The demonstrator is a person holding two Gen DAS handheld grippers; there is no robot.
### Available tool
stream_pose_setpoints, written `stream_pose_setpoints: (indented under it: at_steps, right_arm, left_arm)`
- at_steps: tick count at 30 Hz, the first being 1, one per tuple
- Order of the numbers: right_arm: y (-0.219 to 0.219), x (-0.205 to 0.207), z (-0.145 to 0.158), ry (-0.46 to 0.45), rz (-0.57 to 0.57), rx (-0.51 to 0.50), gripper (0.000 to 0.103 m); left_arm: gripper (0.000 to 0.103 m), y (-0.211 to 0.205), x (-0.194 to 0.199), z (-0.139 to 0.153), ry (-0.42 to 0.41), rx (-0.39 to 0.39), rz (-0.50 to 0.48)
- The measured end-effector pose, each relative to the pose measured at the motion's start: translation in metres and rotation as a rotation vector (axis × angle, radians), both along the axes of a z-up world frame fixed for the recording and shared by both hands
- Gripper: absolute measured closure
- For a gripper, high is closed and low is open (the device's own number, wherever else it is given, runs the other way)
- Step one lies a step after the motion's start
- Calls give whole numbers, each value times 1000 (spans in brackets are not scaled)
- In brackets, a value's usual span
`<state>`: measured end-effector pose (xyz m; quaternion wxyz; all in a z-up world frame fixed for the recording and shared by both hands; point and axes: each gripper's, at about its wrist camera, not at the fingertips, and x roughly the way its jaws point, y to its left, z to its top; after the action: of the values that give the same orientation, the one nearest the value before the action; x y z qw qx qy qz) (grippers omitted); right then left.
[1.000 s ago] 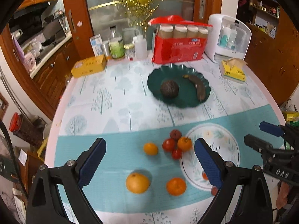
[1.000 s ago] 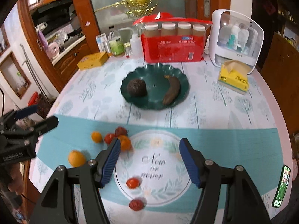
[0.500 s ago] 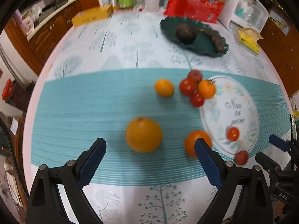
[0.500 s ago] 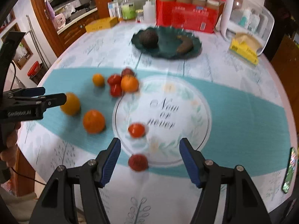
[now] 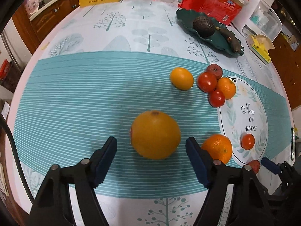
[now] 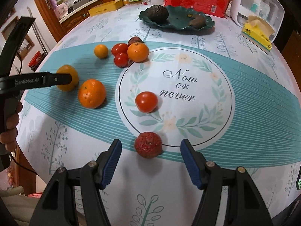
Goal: Organize fruits
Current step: 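Grasp the large orange with the left tool while the right tool grasps the red lychee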
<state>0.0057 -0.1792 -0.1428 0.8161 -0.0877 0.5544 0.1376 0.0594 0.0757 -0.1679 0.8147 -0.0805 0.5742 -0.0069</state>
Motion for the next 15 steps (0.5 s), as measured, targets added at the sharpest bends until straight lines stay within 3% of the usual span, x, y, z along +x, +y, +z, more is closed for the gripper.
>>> stream_pose_setpoints:
  at_steps: [3, 5, 7, 15]
  right_arm:
    - [3, 0, -4, -6, 17, -19, 48]
    - [4, -1, -9, 2, 31, -28, 63]
    - [4, -3, -11, -8, 40, -36, 69]
    - [1, -4, -12, -20, 46, -14, 71]
  left_arm:
    - [38, -3, 1, -5, 1, -6, -2]
    - [46, -7, 1, -9, 6, -7, -8]
    - [47, -8, 1, -11, 5, 7, -3]
    - [55, -8, 1, -12, -35, 5, 26]
